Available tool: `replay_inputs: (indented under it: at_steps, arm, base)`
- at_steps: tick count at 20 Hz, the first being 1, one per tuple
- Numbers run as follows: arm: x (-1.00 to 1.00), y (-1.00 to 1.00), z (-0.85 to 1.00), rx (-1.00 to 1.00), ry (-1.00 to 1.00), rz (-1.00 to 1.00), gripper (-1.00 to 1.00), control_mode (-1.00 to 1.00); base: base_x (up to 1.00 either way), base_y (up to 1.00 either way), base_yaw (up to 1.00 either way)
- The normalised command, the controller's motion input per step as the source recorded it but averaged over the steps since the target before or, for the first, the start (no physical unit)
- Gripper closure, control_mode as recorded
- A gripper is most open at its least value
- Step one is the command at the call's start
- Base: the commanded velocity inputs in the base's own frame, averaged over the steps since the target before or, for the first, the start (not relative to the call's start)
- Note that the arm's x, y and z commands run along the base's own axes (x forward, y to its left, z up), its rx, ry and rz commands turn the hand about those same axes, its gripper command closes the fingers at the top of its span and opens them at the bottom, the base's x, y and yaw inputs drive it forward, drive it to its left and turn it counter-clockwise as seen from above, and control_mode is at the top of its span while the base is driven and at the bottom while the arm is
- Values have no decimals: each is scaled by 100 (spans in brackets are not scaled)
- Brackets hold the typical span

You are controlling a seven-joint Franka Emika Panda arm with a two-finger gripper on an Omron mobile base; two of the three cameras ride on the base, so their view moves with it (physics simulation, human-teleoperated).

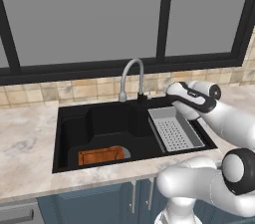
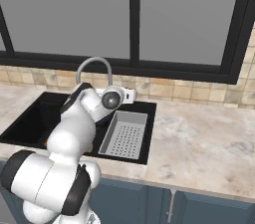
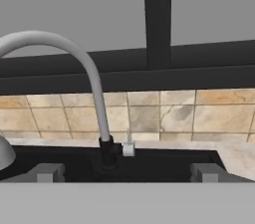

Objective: Turn on the sink faucet with hot water and rinse the cutting board for ten seconds, then turn off the faucet. Push the cutting board to reach the water if necessary.

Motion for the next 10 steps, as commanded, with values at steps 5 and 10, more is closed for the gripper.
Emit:
replay_inputs:
  at_steps: [5,10]
  arm:
    - [20,-1,-2,0,-1,0,-100,-100]
    - [23,-2,0,0,0,0,-100,-100]
  base:
    - [0,0,0]
    - [0,0,0]
